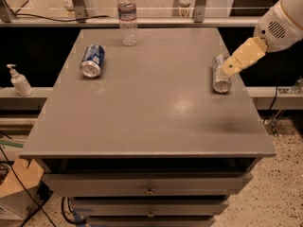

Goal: Place redbull can upright

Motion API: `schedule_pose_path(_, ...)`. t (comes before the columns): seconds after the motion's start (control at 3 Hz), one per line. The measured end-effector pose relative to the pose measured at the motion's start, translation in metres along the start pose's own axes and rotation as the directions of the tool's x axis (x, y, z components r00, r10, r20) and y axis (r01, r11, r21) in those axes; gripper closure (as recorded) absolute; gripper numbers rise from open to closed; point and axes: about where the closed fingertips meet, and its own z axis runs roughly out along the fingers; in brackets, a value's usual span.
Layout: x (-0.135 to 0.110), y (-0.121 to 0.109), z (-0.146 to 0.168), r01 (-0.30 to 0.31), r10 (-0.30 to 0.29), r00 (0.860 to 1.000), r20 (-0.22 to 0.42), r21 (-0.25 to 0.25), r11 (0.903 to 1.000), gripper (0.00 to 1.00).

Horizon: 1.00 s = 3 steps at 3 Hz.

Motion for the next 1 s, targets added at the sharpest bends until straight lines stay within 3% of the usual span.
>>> schedule_pose_path(0.33,-0.007,-0.025,0.020,-0.095,0.095,0.995,0.021,0.009,0.9955,0.00)
schedule_pose_path(0.67,-0.017,-0.054,0.053,-0.141,0.141,0.990,0.003,0.021,0.9897,0.00)
schedule_pose_path(1.0,-0.026,-0.071,0.072,-0.146,0.146,0.989,0.006,0.035,0.9887,0.00)
